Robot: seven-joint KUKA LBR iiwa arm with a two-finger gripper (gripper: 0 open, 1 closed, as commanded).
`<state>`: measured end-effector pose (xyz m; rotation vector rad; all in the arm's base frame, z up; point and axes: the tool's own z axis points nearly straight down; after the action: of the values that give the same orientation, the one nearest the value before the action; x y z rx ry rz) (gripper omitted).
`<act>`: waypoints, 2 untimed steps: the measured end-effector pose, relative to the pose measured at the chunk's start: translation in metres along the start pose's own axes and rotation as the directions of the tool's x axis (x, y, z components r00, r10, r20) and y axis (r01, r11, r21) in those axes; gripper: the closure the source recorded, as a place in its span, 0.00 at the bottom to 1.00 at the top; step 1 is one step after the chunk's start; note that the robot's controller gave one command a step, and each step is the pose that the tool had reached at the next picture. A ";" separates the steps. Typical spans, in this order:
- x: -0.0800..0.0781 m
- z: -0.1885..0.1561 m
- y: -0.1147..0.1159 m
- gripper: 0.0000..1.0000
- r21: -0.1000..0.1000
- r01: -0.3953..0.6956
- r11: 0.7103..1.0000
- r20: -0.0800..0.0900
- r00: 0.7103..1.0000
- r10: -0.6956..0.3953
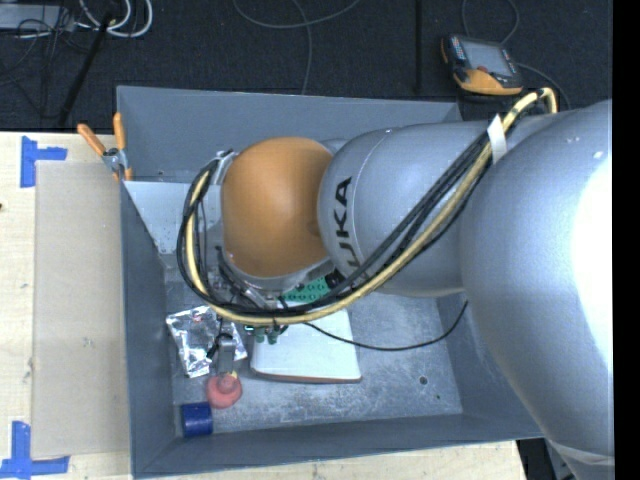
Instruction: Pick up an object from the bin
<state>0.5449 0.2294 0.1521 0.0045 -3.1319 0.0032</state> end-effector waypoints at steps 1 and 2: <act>0.016 0.075 -0.078 0.00 0.003 0.425 0.905 0.000 0.905 -0.425; 0.008 0.083 -0.153 0.00 0.004 0.535 0.845 0.006 0.845 -0.535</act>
Offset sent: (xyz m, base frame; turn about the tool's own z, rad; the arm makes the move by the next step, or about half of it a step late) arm -0.0146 -0.0749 -0.0714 -0.4430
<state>0.5367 0.0760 0.0692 0.8787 -3.0130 0.0025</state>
